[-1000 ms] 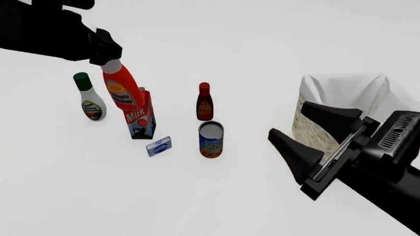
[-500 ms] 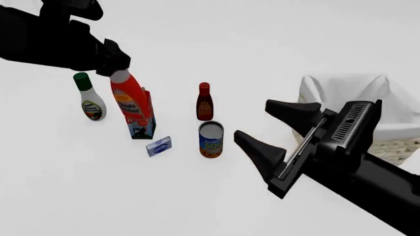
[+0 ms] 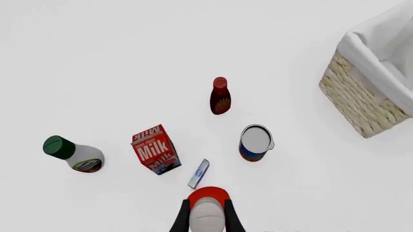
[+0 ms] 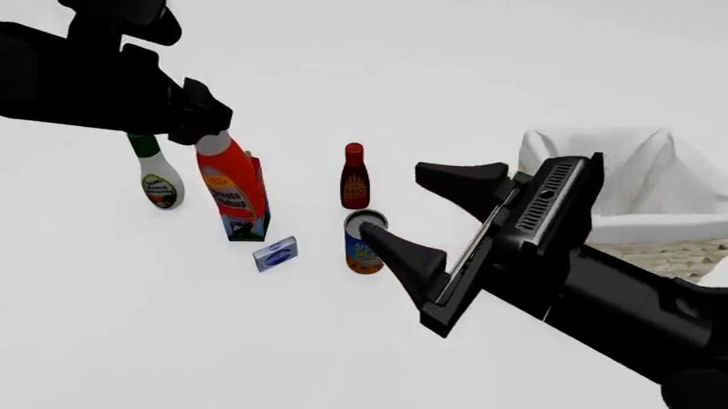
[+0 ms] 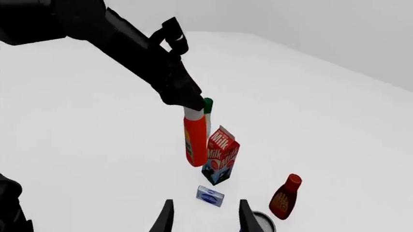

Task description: Pick the ketchup and place it in the basket.

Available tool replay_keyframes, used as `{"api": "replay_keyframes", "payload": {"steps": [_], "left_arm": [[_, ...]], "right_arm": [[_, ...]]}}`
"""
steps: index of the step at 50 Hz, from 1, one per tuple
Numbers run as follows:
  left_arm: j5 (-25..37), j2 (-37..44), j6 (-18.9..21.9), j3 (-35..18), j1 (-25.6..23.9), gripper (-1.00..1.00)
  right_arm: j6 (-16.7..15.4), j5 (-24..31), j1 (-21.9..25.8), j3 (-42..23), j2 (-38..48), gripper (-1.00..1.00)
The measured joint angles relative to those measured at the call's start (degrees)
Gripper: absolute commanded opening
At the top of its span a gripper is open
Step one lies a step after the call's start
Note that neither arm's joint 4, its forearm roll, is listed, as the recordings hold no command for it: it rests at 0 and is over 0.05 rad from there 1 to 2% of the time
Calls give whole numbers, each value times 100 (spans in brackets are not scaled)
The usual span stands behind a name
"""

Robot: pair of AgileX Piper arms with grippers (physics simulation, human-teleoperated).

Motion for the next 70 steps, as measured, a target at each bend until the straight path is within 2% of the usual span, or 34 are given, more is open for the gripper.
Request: {"api": "replay_keyframes", "payload": {"steps": [13,33,70], "left_arm": [[85,-136,-52,46,-161,-100],[208,-335,-172,127,-406,-100],[351,-622,-317,329,-693,-100]], "right_arm": [[-49,25,105,-276,267,100],[42,-9,280,-620,672,100],[39,-84,528,-994,1196,100]]}}
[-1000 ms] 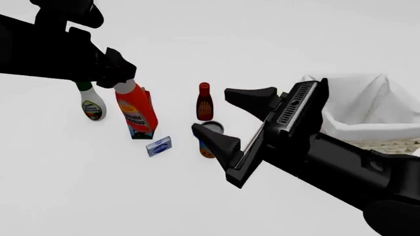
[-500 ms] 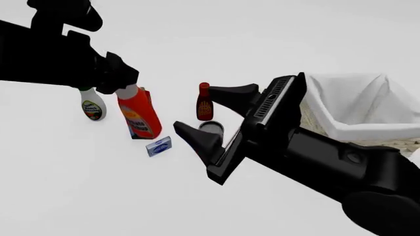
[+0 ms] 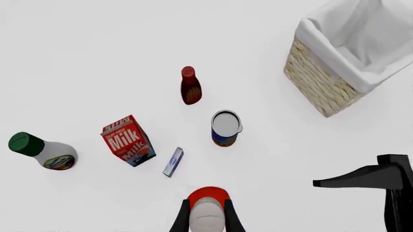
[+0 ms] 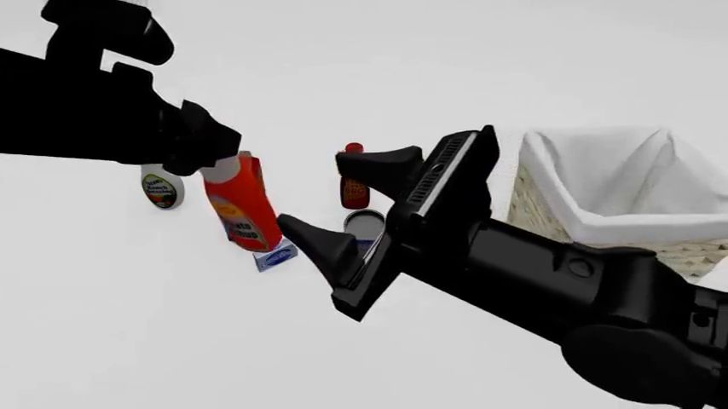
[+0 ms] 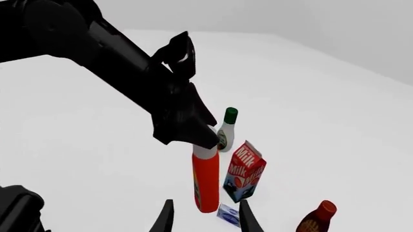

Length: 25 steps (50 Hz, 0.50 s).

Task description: Pick the ketchup and place it in the basket.

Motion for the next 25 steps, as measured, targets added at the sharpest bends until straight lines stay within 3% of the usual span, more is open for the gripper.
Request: {"api": "replay_keyframes", "payload": {"steps": [25], "left_arm": [[200,-232,-118,128,-183,-100]], "right_arm": [[75,-60,102,-134,306,100]]}}
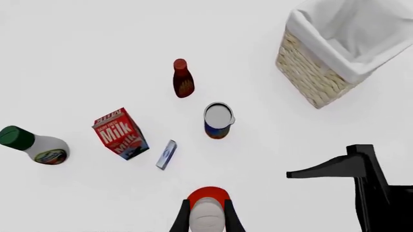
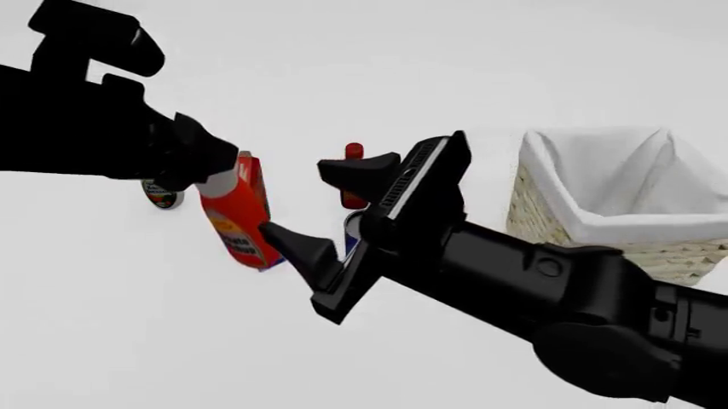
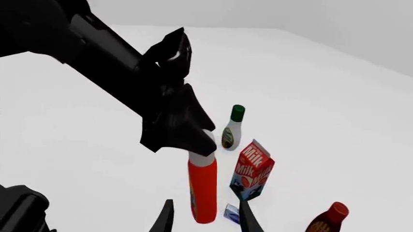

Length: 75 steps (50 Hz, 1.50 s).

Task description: Pick the ketchup and place it in the basket.

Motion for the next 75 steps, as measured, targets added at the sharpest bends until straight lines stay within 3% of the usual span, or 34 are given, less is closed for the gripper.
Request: {"api": "replay_keyframes", "payload": {"steps": [40,75], "left_arm": [[399,-283,-390,-36,-539,-100],[610,-333,-500,-237,-931,-100]], "right_arm": [[192,-194,162,-42,373,100],[380,-397,330,-132,821,100]]}}
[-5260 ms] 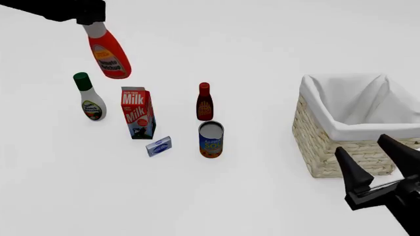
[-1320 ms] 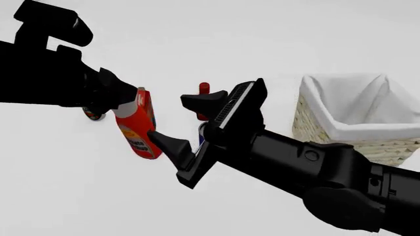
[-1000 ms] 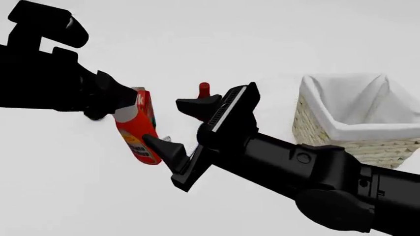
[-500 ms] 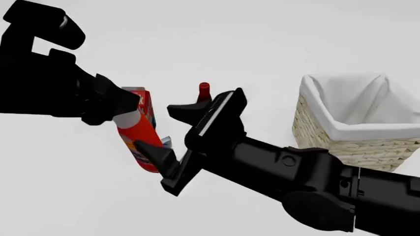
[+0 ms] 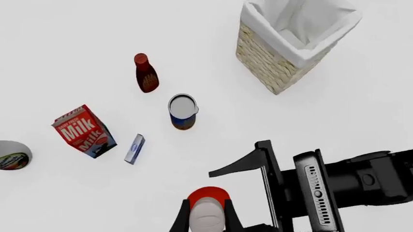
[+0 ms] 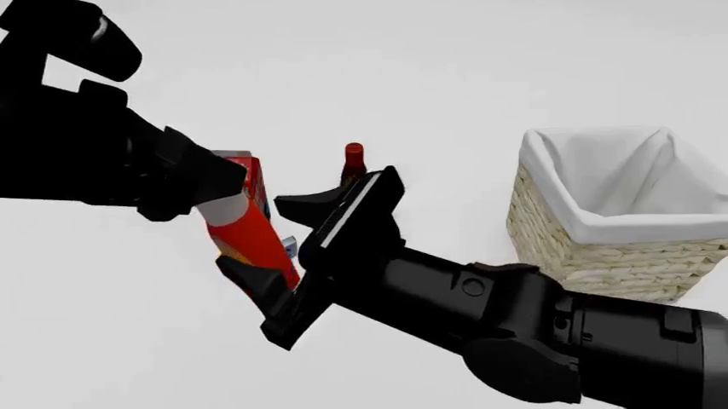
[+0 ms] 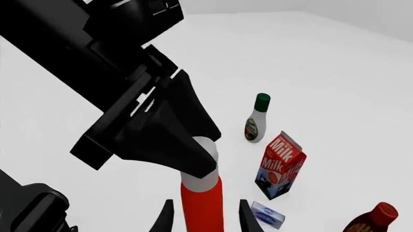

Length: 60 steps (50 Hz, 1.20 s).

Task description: Pick the ketchup and place it in the basket.

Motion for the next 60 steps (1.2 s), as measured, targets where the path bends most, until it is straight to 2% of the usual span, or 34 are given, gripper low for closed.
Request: {"api": "replay_keyframes", "payload": {"steps": [12,13,36,37,60], "left_arm": [[139,-54,-16,-170,-96,-100],[148,-59,-14,-181,-98,-100],[4,-98,30,-164,-225,-100],[-8,-96,35,-166,-235,100],[-219,-125,319,-294,-153,100]], "right_arm": [[22,-64,38,-34,159,100],[25,-69,42,-34,168,-100],[-7,-67,107,167,-86,-100],[-6,-64,105,174,-100,-100],[-1,-117,89,444,-315,-100]]}}
